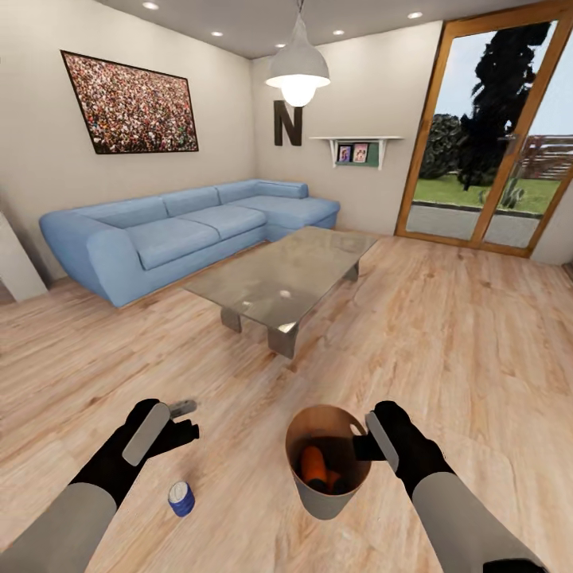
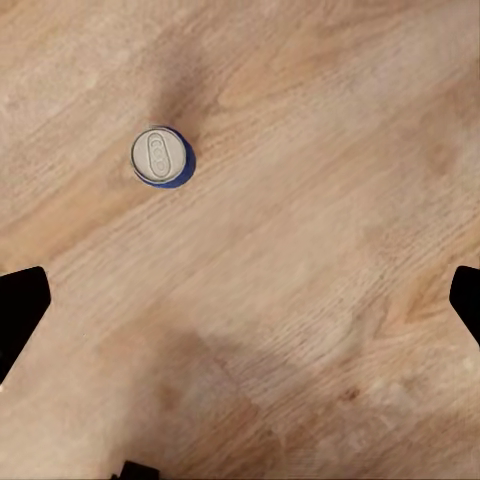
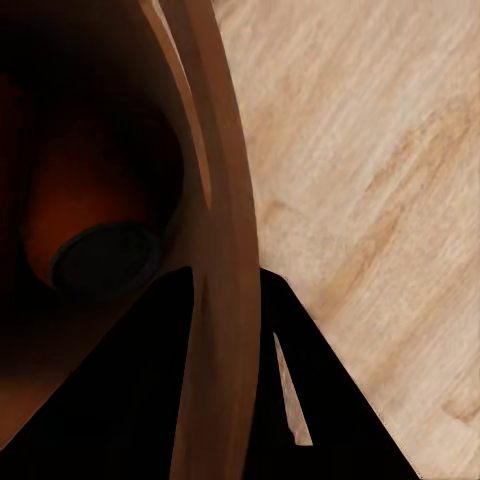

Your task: Put the three can of soda from the living room inside the tash can in the kitchen.

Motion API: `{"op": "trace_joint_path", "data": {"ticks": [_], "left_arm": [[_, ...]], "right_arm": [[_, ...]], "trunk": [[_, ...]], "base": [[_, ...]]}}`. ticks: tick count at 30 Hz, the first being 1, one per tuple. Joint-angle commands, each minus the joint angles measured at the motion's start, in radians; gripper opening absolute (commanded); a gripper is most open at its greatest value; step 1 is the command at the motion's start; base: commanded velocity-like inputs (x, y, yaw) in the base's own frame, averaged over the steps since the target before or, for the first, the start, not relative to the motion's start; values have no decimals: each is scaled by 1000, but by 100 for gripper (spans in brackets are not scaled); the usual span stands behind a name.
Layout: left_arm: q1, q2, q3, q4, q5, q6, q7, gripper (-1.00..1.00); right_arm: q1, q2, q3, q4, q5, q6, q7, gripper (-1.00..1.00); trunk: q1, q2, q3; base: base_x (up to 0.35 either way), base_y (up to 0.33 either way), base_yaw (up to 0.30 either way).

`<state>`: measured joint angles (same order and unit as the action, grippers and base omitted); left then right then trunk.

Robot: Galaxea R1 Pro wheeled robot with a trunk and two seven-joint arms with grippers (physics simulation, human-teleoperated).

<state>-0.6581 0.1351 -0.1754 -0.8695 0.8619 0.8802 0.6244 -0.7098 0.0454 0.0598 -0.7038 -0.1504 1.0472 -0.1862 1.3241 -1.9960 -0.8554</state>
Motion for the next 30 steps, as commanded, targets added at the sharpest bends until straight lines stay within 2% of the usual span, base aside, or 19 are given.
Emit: {"op": "trace_joint_path", "data": {"ticks": [1, 8, 15, 25, 30], "left_arm": [[0, 0, -1, 0, -1, 0, 0, 100], [0, 5, -5, 5, -1, -1, 1, 100], [-1, 0, -35, 19, -1, -1, 4, 100], [-1, -1, -49, 18, -1, -2, 4, 100], [-1, -2, -79, 18, 0, -3, 5, 100]], "right_arm": [[0, 0, -1, 0, -21, 0, 7, -100], [0, -3, -4, 0, -13, 0, 4, -100], [0, -5, -5, 0, -10, 0, 1, -100], [0, -6, -6, 0, -11, 0, 3, -100], [0, -4, -5, 0, -11, 0, 2, -100]], "trunk": [[0, 0, 0], [0, 0, 0], [0, 0, 0], [0, 0, 0], [0, 0, 0]], "base": [[112, 350, 4], [112, 350, 1], [132, 319, 0], [141, 66, 0], [319, 15, 0]]}}
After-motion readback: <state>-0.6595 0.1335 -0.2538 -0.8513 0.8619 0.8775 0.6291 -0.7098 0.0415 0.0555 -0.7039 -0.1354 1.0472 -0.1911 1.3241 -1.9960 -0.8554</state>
